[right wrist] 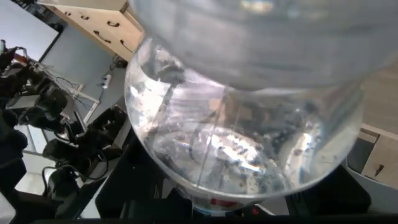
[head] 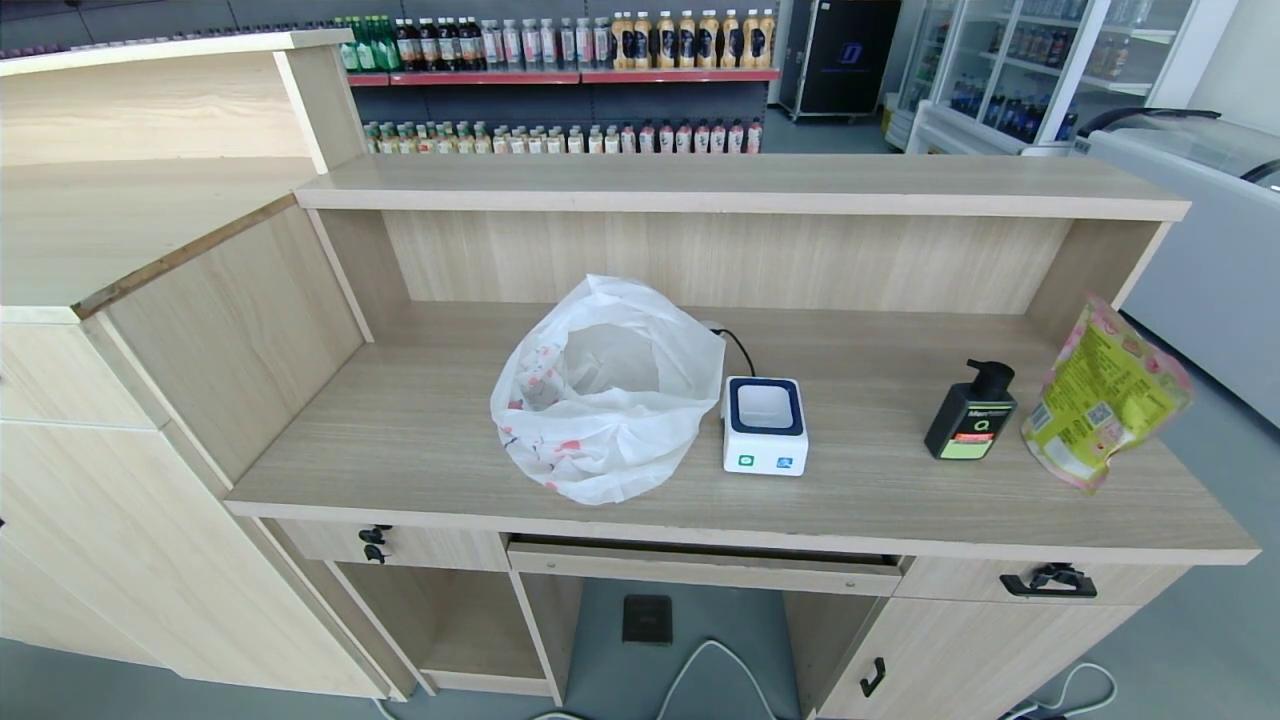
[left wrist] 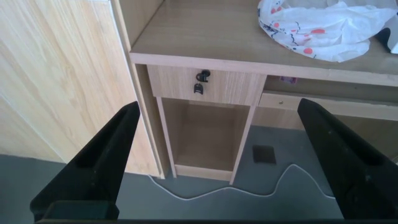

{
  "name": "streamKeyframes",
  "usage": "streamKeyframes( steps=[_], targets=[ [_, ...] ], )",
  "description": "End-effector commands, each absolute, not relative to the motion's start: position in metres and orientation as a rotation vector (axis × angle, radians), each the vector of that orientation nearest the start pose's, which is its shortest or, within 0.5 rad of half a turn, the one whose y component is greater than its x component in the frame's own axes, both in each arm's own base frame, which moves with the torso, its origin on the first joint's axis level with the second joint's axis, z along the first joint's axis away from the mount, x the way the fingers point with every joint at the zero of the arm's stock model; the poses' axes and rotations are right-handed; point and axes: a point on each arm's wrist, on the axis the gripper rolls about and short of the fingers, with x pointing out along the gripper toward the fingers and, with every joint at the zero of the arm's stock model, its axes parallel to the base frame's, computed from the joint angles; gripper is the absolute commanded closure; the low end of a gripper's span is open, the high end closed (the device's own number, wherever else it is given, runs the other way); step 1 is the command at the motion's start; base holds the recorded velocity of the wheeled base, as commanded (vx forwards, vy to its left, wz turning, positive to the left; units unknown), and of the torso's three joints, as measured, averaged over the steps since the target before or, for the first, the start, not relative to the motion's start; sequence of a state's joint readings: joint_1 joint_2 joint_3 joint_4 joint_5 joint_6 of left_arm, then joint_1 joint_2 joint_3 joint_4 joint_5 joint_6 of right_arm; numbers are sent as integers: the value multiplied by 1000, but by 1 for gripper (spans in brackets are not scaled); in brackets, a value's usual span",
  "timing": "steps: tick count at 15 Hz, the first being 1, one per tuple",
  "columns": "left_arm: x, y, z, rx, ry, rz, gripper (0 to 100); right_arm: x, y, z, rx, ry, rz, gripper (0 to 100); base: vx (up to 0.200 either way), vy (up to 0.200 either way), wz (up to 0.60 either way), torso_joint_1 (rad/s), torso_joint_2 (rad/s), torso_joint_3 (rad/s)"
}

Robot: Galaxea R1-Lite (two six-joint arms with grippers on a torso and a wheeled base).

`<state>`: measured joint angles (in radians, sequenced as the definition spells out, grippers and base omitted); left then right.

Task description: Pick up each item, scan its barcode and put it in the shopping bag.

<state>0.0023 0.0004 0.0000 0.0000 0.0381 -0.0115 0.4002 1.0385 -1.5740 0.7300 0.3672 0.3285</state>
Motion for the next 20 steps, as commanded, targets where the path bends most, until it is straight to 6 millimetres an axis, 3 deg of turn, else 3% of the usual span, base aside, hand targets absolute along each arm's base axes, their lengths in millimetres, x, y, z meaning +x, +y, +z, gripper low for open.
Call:
streamKeyframes(
  steps=[1, 7, 10, 13, 14, 15, 16, 17, 18, 20],
  targets=[
    [-23, 1, 75, -12, 0, 41, 0, 54, 32, 391, 307, 340, 729, 100, 0, 0, 0, 0, 0, 0],
    [-23, 1, 75, -12, 0, 41, 0, 54, 33, 390, 304, 348, 745, 100, 0, 0, 0, 0, 0, 0],
    [-23, 1, 75, -12, 0, 41, 0, 74, 41, 391, 299, 313, 718, 100, 0, 0, 0, 0, 0, 0],
    [-23, 1, 75, -12, 0, 41, 0, 154, 49, 369, 289, 90, 497, 100, 0, 0, 0, 0, 0, 0],
    [-23, 1, 75, -12, 0, 41, 0, 172, 45, 360, 277, 49, 453, 100, 0, 0, 0, 0, 0, 0],
    [-23, 1, 75, -12, 0, 41, 0, 205, 35, 339, 234, -12, 376, 100, 0, 0, 0, 0, 0, 0],
    [-23, 1, 75, -12, 0, 41, 0, 224, 27, 323, 206, -42, 335, 100, 0, 0, 0, 0, 0, 0],
    [-23, 1, 75, -12, 0, 41, 0, 229, 23, 315, 192, -52, 323, 100, 0, 0, 0, 0, 0, 0],
    [-23, 1, 75, -12, 0, 41, 0, 241, 13, 283, 80, -74, 315, 100, 0, 0, 0, 0, 0, 0],
    [-23, 1, 75, -12, 0, 41, 0, 247, 0, 254, -69, -72, 285, 100, 0, 0, 0, 0, 0, 0]
  ],
)
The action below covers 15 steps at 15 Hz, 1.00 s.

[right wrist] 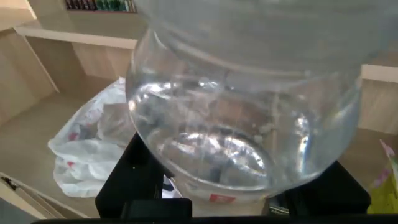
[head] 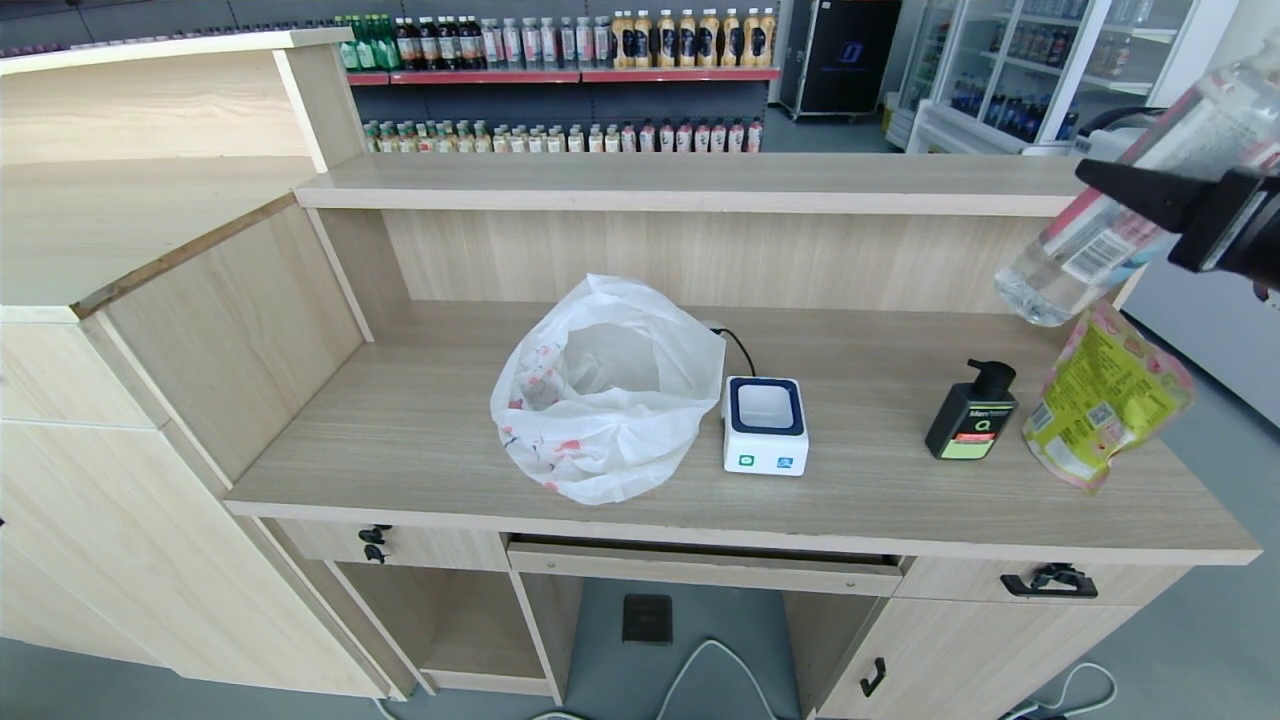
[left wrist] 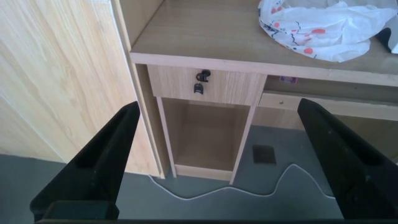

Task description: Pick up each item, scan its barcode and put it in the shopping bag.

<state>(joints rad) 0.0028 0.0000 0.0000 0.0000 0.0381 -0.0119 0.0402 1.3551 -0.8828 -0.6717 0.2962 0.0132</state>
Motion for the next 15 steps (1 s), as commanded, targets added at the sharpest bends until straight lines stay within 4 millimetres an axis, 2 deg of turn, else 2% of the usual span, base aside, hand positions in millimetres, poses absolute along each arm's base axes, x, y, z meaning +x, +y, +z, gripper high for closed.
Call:
streamKeyframes(
  steps=[1, 3, 5, 7, 11, 14, 15],
  targets=[
    [-23, 1, 75, -12, 0, 41, 0, 256, -13, 231, -146, -79, 289, 100, 0, 0, 0, 0, 0, 0],
    [-23, 1, 75, -12, 0, 41, 0, 271, -21, 214, -278, -109, 254, 100, 0, 0, 0, 0, 0, 0],
    [-23, 1, 75, -12, 0, 41, 0, 280, -26, 207, -441, -137, 233, 100, 0, 0, 0, 0, 0, 0],
    [-23, 1, 75, -12, 0, 41, 0, 280, -25, 209, -461, -160, 227, 100, 0, 0, 0, 0, 0, 0],
    [-23, 1, 75, -12, 0, 41, 0, 269, -27, 219, -708, -240, 191, 100, 0, 0, 0, 0, 0, 0],
    [-23, 1, 75, -12, 0, 41, 0, 266, -25, 227, -731, -270, 191, 100, 0, 0, 0, 0, 0, 0],
    [-23, 1, 75, -12, 0, 41, 0, 266, -25, 228, -738, -277, 189, 100, 0, 0, 600, 7, 2, -2]
  ],
)
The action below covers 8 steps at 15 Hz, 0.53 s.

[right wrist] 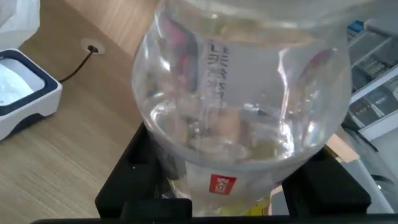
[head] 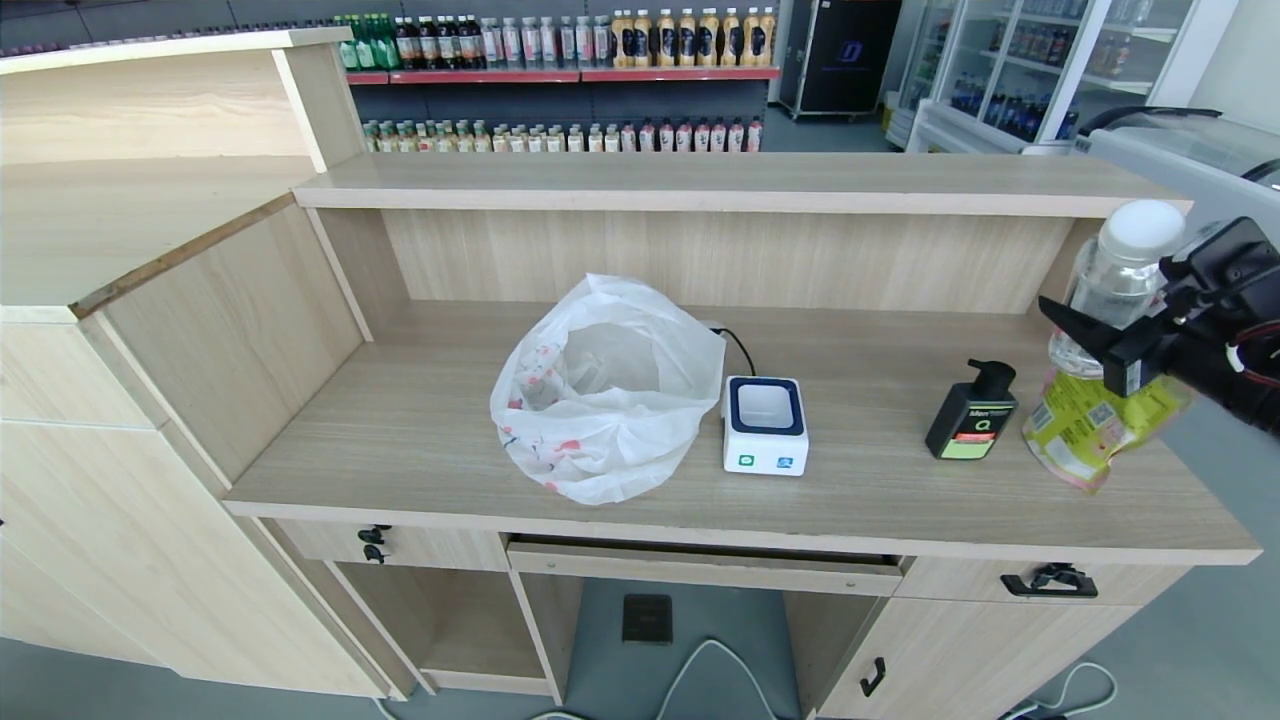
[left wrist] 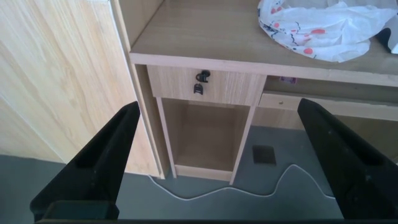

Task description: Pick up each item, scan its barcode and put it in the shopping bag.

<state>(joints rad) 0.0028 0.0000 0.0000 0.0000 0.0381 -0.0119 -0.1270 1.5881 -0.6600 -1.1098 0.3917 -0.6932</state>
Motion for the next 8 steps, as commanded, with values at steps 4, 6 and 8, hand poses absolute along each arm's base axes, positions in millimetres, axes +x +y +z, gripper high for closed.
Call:
streamKeyframes(
  steps=[4, 6, 8],
  targets=[
    [-23, 1, 75, -12, 0, 41, 0, 276, -25, 235, -738, -297, 154, 100, 0, 0, 600, 1, 0, 4],
    [-23, 1, 75, -12, 0, 41, 0, 285, -24, 236, -735, -300, 131, 100, 0, 0, 600, 10, 2, 2],
    [-23, 1, 75, -12, 0, 43, 0, 294, -26, 232, -731, -287, 128, 100, 0, 0, 600, 0, 2, 0]
  ],
)
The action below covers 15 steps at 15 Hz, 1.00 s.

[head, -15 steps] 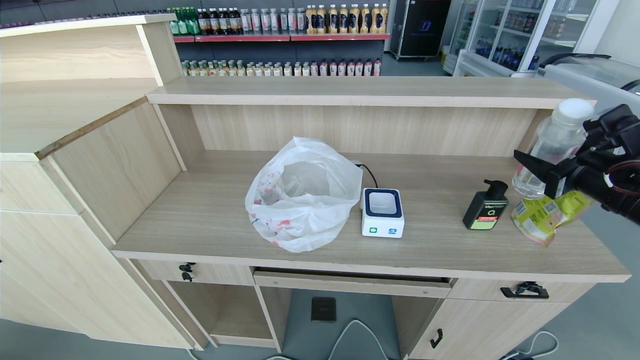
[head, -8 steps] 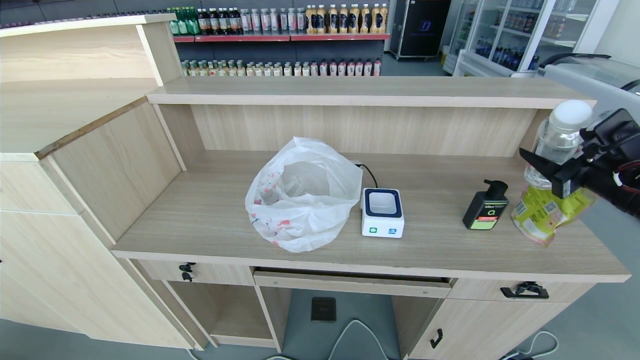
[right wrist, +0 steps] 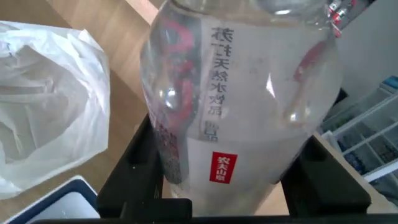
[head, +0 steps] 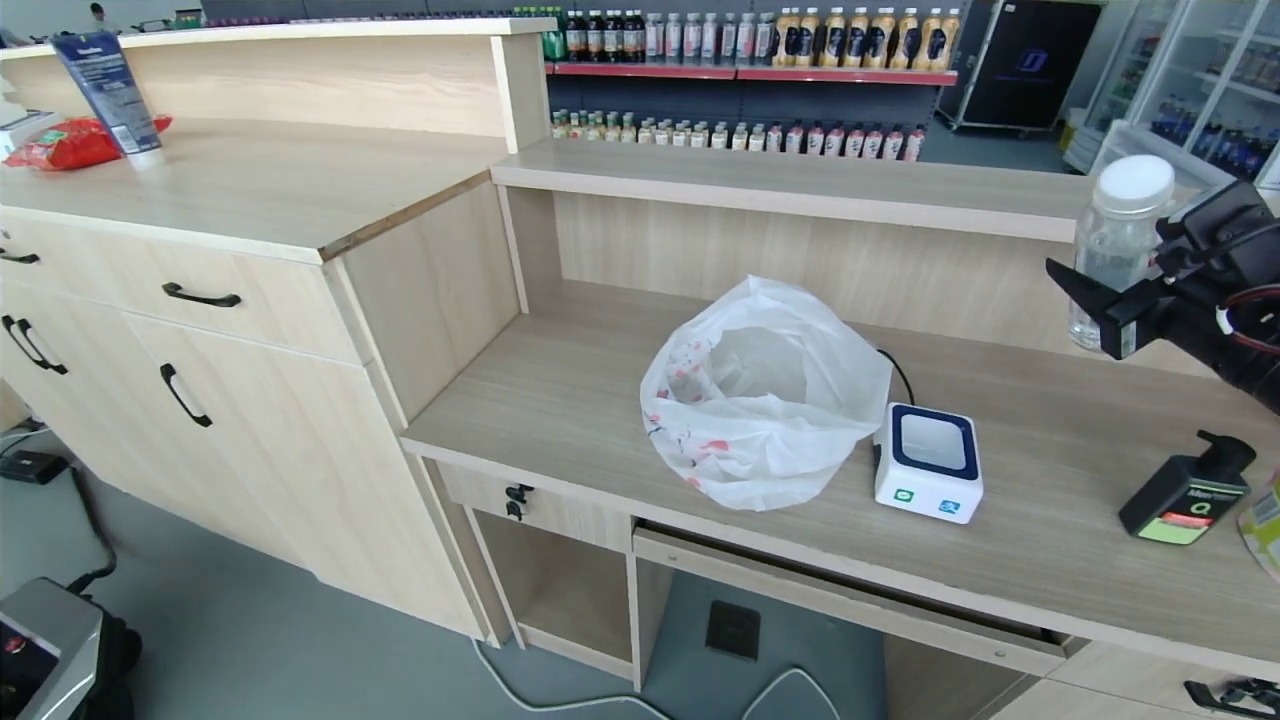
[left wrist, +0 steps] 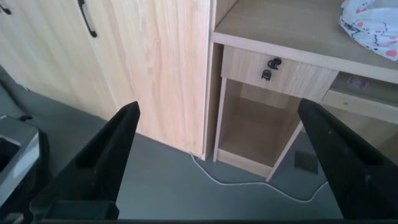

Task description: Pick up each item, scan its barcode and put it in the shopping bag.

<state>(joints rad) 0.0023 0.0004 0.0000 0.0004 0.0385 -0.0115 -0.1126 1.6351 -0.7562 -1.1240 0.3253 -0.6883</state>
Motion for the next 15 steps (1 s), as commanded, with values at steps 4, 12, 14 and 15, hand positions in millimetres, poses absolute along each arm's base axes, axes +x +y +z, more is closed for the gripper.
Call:
streamKeyframes(
  steps=[4, 12, 14, 15],
  targets=[
    [-23, 1, 75, -12, 0, 41, 0, 315, -28, 209, -718, -238, 156, 100, 0, 0, 0, 0, 0, 0],
    [-23, 1, 75, -12, 0, 41, 0, 362, -31, 153, -765, -275, 372, 100, 0, 0, 0, 0, 0, 0],
    [-23, 1, 75, -12, 0, 41, 0, 367, -31, 145, -772, -295, 417, 100, 0, 0, 0, 0, 0, 0],
    [-23, 1, 75, -12, 0, 41, 0, 368, -31, 143, -780, -301, 417, 100, 0, 0, 0, 0, 0, 0]
  ],
)
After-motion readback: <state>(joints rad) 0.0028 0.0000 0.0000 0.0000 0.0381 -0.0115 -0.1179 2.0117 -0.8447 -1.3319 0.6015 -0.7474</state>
